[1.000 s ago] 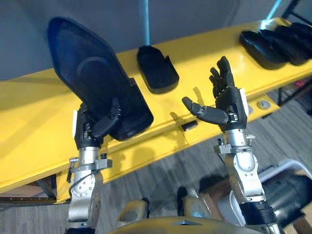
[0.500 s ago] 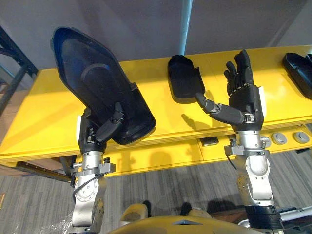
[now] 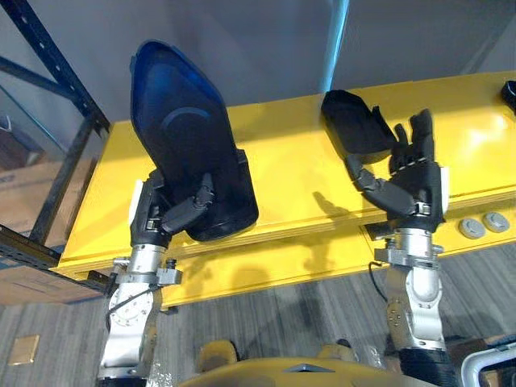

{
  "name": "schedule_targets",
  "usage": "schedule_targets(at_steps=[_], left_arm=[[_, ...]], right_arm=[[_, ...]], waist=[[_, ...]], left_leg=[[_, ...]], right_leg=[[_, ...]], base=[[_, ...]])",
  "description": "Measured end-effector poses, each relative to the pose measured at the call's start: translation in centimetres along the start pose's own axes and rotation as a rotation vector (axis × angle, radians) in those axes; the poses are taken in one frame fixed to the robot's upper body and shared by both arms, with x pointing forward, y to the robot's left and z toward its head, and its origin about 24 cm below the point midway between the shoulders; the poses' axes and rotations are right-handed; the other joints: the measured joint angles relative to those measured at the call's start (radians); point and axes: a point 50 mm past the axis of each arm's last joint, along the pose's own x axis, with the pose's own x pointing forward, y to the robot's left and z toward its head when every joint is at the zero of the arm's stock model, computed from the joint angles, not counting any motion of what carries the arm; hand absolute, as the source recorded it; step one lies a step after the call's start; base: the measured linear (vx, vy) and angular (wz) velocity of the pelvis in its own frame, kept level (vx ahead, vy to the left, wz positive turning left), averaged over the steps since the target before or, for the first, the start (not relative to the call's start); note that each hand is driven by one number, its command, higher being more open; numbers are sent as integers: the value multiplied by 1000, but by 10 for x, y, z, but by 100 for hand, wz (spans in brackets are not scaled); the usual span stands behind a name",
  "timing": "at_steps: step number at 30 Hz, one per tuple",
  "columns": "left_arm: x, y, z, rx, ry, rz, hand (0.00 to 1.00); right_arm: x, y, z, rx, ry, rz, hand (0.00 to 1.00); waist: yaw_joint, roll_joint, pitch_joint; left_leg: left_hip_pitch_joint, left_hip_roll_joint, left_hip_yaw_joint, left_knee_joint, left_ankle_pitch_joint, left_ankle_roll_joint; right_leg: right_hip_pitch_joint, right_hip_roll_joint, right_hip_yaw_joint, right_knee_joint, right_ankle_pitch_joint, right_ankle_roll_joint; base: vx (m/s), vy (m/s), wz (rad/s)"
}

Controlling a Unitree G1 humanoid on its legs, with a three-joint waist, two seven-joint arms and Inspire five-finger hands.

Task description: Walk over and take three plastic housings, then place them on the shelf

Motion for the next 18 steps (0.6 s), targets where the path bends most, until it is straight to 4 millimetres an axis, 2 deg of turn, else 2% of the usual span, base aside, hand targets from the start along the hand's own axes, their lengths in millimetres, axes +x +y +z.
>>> schedule_targets(at_steps=[2, 4, 11, 14, 18], left_arm=[[9, -1, 0, 7, 10, -10, 0], [16, -5, 2, 6, 10, -22, 0], [23, -17, -2, -14, 63, -66, 0], [36, -17, -2, -18, 73, -80, 0], [61, -12, 0, -38, 71, -50, 0]], right_arm=[[3, 1, 2, -19, -11, 17, 100], [5, 1, 3, -21, -21, 17, 100], [13, -16, 12, -116, -19, 19, 100], [19, -17, 28, -160, -74, 60, 100], [36, -7, 45, -168, -170, 141, 100]], waist=[[-5, 0, 0], [-25, 1, 0], [-43, 9, 3], [-57, 24, 20], [-67, 26, 49]], left_leg=[[-4, -15, -11, -17, 12, 5], [-16, -17, -34, -31, 28, 1], [7, 23, -38, -123, 87, -34], [27, 29, -30, -166, 109, -38], [34, 32, -2, -222, 152, -39]], right_leg=[[2, -1, 2, -8, 3, -5], [1, 1, 2, -9, 3, -4], [-4, 50, 6, -31, 2, -7], [-6, 56, 11, -23, -2, -12], [-61, 61, 45, 7, -7, -20]], base=[[28, 41, 24], [-7, 9, 33], [-41, -71, -1], [-58, -27, -5], [-67, -20, -18]])
